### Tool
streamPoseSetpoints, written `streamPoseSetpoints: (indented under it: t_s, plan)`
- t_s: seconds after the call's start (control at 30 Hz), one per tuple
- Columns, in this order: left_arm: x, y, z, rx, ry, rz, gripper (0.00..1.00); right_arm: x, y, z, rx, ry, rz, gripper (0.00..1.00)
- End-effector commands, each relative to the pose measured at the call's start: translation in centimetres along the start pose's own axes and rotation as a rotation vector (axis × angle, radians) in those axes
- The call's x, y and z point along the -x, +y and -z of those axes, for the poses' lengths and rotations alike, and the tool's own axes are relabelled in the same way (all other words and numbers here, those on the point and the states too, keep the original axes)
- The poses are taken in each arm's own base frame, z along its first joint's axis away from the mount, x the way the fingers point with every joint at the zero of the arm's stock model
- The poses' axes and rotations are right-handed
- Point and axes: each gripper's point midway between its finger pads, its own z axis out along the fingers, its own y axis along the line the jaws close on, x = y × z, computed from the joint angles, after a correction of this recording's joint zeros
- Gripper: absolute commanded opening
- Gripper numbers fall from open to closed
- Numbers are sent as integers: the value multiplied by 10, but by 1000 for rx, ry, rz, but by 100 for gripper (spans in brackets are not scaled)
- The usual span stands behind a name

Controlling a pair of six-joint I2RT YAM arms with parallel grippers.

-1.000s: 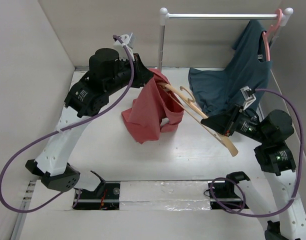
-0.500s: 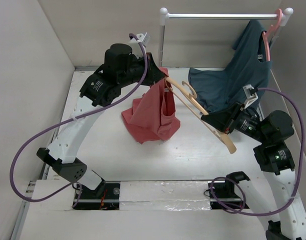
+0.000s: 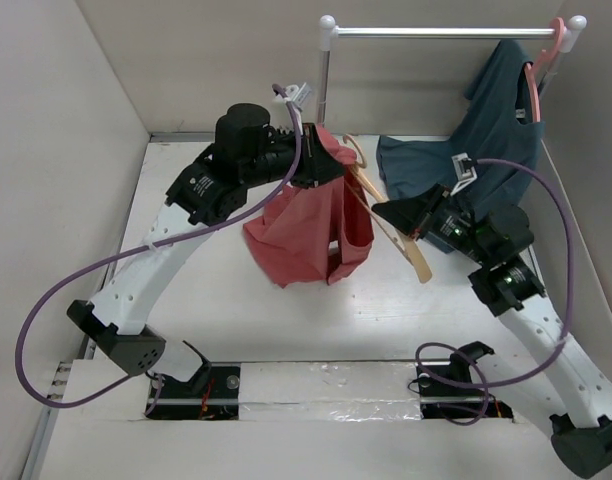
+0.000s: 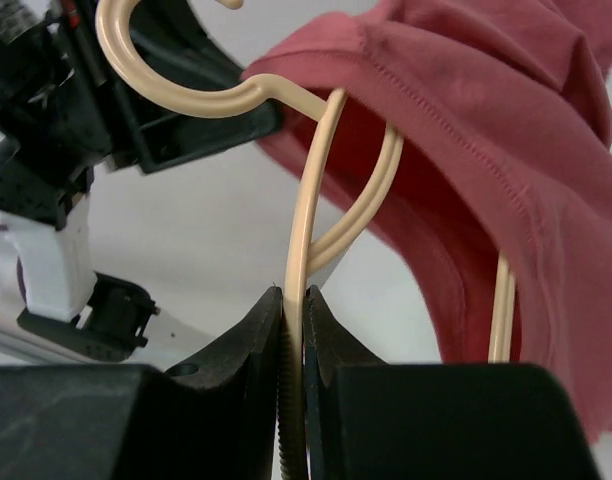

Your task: Place the t-shirt on the hanger

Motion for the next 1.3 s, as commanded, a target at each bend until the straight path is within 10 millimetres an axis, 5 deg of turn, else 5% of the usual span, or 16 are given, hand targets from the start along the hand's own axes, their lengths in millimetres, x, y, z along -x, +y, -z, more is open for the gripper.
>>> streamPoseSetpoints:
  t_s: [0.0, 0.17, 0.43, 0.67, 0.87, 0.97, 1.1, 1.27]
  plan:
    - [20, -40, 23, -149, -87, -20, 0, 27, 30, -11, 203, -148, 20, 0]
    - [15, -49, 23, -207, -53, -36, 0, 1, 19, -39, 273, 1, -43, 0]
    - [11, -56, 22, -253, -10, -51, 2, 27, 45, -45, 547, -60, -66, 0]
    - [36, -60, 52, -187, -140, -119, 66, 46, 48, -40, 599, -126, -96, 0]
    - [62, -50, 76, -89, -323, -109, 68, 49, 45, -39, 578, -117, -84, 0]
    - [73, -25, 89, -16, -441, -35, 64, 51, 42, -35, 574, -109, -85, 0]
    - [90, 52, 111, 264, -614, 193, 54, 50, 48, -27, 586, -100, -83, 0]
    - [85, 100, 94, 257, -593, 356, 65, 50, 55, -19, 585, -95, -74, 0]
